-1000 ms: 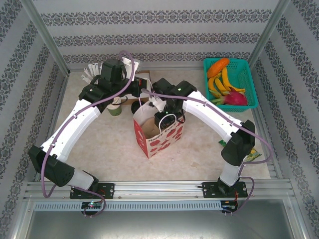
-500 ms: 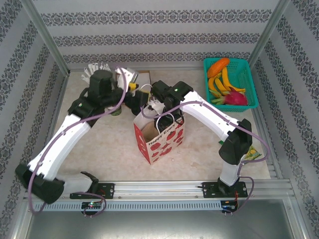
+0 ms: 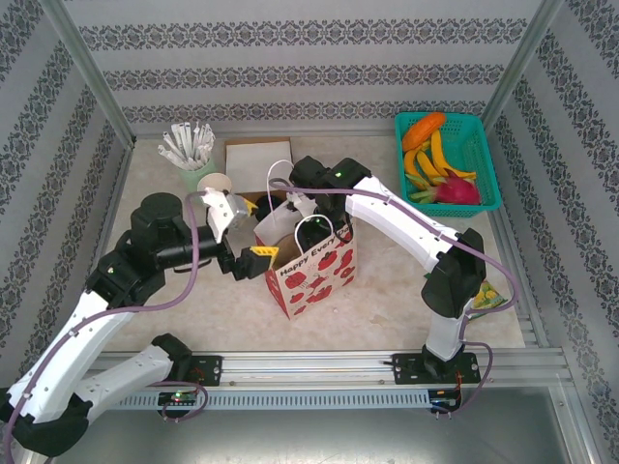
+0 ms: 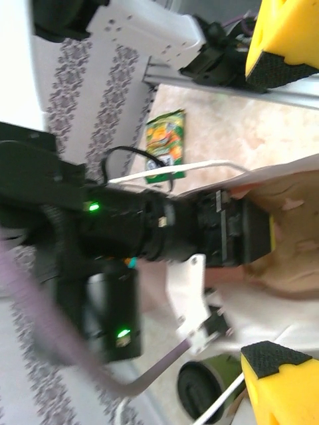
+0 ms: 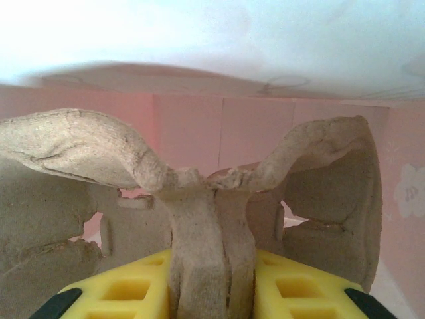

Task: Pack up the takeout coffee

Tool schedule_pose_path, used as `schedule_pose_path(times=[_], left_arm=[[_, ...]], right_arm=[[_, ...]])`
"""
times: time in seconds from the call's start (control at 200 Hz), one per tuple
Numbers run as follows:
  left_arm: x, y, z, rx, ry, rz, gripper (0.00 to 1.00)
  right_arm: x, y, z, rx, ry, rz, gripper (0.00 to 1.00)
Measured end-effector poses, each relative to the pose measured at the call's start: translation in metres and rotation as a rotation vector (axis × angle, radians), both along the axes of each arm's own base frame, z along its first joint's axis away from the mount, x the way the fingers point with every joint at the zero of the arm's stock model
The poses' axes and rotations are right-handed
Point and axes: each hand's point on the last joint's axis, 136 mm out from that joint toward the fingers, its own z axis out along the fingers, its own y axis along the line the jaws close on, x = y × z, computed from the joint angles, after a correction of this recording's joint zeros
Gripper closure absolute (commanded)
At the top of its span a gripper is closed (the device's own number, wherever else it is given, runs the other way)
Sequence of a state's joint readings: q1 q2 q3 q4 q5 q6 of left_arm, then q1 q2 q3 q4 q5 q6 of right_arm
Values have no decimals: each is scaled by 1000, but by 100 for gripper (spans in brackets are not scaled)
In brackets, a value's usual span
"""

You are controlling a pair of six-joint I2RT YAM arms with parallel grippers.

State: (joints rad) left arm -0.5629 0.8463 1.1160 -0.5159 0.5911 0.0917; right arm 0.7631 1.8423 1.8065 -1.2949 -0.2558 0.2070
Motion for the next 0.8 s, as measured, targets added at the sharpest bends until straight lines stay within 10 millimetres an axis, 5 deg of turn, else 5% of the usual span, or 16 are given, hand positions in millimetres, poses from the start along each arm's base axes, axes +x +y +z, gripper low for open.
schedule_pose_path(times=[0.16,0.255,0.38,0.465,0.655,0.799], left_arm=[[-12,-25,-19,41,51,-91,8],[-9,-49,-25,76,59,-129,22],[1,-83,-28,127,44,-187,64],[-8,-103,-28,148,12,-263,79],[-57,-133,-23,219,-88,-506,85],[-72,-139,-35,286,-97,-605,85]], right_arm=[[2,2,1,6,0,-30,70],[3,3,1,9,1,-43,70],[4,3,1,11,2,-58,70],[4,3,1,9,8,-77,70],[5,7,5,16,28,-129,70],[6,9,3,9,50,-156,70]])
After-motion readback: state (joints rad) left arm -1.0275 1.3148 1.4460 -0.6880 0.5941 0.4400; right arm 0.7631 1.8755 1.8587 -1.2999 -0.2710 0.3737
